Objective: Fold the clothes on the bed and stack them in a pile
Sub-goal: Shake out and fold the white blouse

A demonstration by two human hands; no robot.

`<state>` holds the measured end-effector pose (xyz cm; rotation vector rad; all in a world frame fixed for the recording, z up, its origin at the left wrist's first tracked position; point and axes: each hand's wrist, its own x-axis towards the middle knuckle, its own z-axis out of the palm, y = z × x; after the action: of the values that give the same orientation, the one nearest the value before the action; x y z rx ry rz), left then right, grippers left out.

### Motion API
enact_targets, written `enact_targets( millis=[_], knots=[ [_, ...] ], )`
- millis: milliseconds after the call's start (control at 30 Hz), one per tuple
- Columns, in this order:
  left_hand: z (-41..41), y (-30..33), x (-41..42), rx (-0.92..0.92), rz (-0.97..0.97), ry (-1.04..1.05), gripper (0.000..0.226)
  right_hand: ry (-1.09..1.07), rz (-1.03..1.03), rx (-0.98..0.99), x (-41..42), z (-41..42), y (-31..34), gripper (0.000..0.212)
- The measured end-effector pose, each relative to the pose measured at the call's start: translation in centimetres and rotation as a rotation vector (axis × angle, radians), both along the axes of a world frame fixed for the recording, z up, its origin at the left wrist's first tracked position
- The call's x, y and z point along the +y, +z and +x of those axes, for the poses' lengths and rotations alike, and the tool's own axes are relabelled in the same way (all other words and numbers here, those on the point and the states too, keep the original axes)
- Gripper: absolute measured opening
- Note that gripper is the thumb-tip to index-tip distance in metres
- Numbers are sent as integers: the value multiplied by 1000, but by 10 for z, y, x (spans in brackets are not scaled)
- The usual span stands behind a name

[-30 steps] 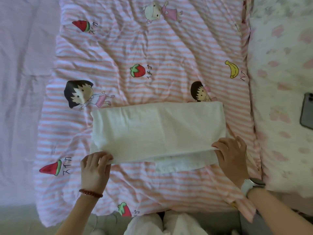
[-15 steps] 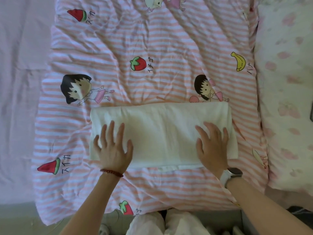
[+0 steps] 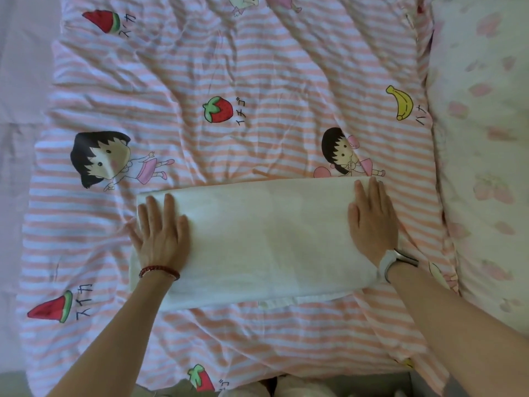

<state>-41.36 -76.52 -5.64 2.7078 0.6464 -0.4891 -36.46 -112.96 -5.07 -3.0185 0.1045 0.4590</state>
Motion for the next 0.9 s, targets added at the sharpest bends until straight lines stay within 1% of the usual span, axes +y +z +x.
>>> enact_targets(
  millis=[67,167,200,267,367,433,467,533,667,800,900],
  knots=[
    [0,11,-13,-63,23,8,66,-148,69,-85,-6,-5,8,52],
    [-8,29,-49,-170,21,-92,68,-440,219,-193,-9,-17,20,48],
    [-12,34,-64,-192,6,-151,66,-507,278,-195,-10,-22,23,43],
    [-22,41,-97,-222,-1,-314,62,-599,356,-128,-13,-30,26,40],
    [-36,42,-139,-152,10,-564,58,-612,321,-26,-14,-36,29,45],
    [-39,36,-149,-84,12,-623,59,-607,301,-8,-14,-34,31,48],
    [-39,33,-150,-51,13,-620,59,-618,322,-7,-12,-32,33,47],
    [-38,28,-148,7,20,-606,60,-632,444,-33,-10,-26,36,40],
    [-36,22,-145,63,24,-607,62,-578,616,-120,-1,-18,38,36],
    [-36,21,-148,75,45,-604,62,-580,645,-71,5,-20,33,13],
    [-35,21,-150,91,57,-595,63,-554,697,-40,9,-24,34,15]
  ],
)
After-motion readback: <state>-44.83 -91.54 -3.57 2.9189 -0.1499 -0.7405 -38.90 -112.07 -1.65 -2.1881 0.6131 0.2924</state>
